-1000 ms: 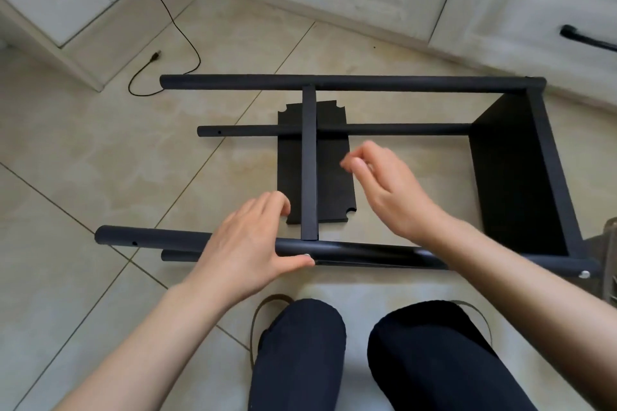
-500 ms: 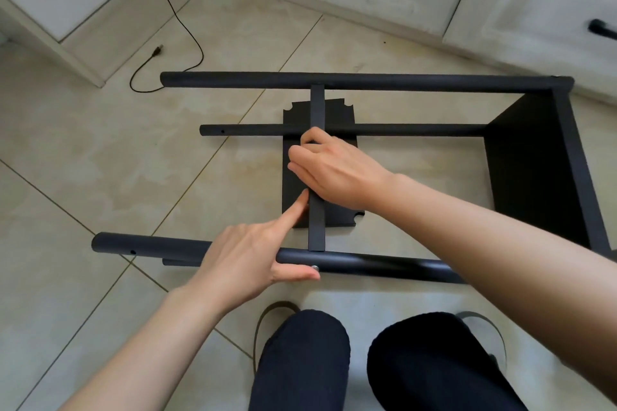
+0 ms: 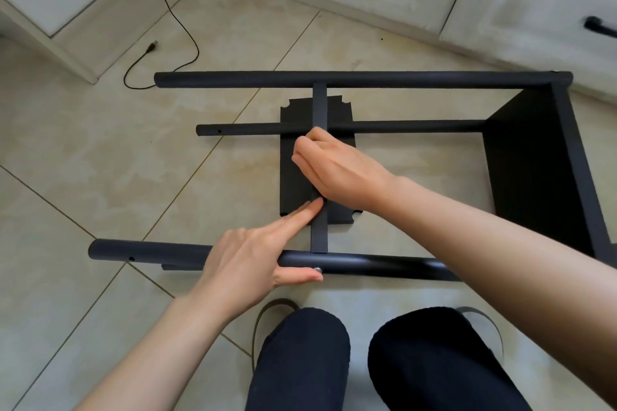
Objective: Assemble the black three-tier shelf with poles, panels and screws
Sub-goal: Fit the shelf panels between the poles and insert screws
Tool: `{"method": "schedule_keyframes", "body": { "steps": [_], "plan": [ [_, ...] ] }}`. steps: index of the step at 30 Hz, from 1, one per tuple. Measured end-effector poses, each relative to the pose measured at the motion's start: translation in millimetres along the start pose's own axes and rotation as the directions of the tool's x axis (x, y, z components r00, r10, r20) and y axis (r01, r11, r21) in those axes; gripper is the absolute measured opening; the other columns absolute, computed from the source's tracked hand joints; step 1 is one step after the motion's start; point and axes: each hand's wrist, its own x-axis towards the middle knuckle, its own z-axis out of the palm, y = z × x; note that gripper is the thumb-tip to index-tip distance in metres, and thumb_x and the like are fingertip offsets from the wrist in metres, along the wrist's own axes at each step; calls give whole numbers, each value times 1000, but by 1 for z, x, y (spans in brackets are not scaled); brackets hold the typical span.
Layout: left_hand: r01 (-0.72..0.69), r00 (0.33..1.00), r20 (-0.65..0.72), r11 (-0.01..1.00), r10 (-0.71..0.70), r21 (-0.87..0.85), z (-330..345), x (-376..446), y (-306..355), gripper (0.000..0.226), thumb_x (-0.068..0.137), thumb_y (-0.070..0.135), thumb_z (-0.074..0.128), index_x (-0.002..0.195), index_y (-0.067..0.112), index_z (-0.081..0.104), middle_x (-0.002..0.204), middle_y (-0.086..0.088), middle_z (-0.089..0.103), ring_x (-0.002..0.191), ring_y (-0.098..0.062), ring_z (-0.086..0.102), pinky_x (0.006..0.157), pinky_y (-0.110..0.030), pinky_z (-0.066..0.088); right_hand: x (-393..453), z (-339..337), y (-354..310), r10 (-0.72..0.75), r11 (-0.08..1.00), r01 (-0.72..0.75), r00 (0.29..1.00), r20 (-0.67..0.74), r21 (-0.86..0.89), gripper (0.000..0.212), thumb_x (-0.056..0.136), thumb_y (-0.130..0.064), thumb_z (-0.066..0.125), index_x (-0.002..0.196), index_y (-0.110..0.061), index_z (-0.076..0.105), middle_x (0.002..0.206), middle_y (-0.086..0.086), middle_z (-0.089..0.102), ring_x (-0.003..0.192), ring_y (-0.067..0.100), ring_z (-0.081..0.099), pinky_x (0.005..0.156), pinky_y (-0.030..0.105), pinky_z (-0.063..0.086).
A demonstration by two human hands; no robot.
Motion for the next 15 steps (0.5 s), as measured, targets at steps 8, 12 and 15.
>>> {"method": "schedule_keyframes", "body": {
  "steps": [8, 12, 15],
  "plan": [
    [15, 1000, -13, 1000, -16, -24, 2, -5, 0, 89, 73, 77, 53, 148, 30, 49, 110, 10, 75, 78, -22, 59, 44, 0, 11, 0, -4, -4, 34, 992, -38, 999, 40, 122, 29, 107, -28, 32, 101, -4, 47, 87, 13, 53, 79, -6, 40, 67, 38, 43],
    [68, 997, 29, 996, -66, -60, 4, -6, -2, 87, 74, 81, 50, 150, 38, 43, 139, 17, 60, 71, -13, 65, 50, -7, 34, 5, -8, -6, 97, 970, -95, 995, 0, 223, 27, 106, -29, 35, 98, -8, 49, 84, 8, 59, 79, 15, 54, 73, 43, 47],
    [60, 994, 97, 993, -50, -105, 6, -6, -6, 89, 74, 80, 51, 153, 44, 32, 163, 31, 8, 103, -8, 65, 64, -26, 54, 2, -12, -5, 210, 896, -145, 971, -113, 420, 23, 104, -24, 42, 93, -9, 55, 75, 1, 65, 72, 17, 60, 69, 35, 51]
  ]
}}
